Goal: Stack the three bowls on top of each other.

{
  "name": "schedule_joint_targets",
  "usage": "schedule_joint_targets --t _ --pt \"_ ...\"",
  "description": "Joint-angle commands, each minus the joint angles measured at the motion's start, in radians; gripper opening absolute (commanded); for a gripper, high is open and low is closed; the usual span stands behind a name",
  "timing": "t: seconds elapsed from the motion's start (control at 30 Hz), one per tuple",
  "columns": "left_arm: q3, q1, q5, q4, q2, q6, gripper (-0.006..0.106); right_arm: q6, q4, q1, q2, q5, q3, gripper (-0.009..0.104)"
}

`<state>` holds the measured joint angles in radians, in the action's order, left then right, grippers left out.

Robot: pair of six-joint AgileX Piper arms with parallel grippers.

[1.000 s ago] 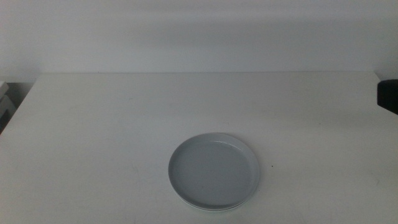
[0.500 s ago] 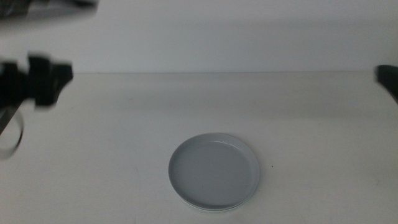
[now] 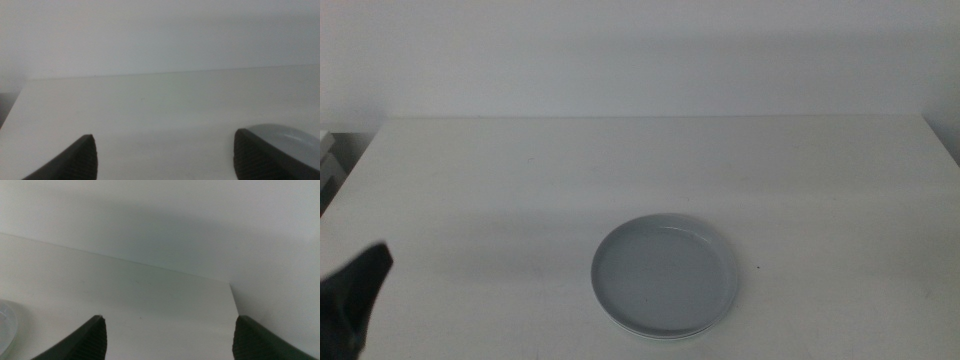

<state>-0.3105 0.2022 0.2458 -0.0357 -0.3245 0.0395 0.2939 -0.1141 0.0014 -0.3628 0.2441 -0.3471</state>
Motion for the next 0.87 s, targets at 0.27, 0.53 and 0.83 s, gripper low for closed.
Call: schedule_joint_targets --t 0.27,0.53,0.83 --pt "0.196 -0.172 -0.125 -0.015 0.244 0.013 0.09 0.006 0.009 -0.007 0.249 -0.126 0.234 0.066" --pt "0.334 -0.183 -0.161 -0.015 0.352 0.013 0.09 0.006 0.009 -0.007 0.363 -0.127 0.353 0.066" --pt "0.347 -0.183 -0.148 -0.012 0.352 0.013 0.09 0.006 0.013 -0.007 0.4 -0.113 0.368 0.066"
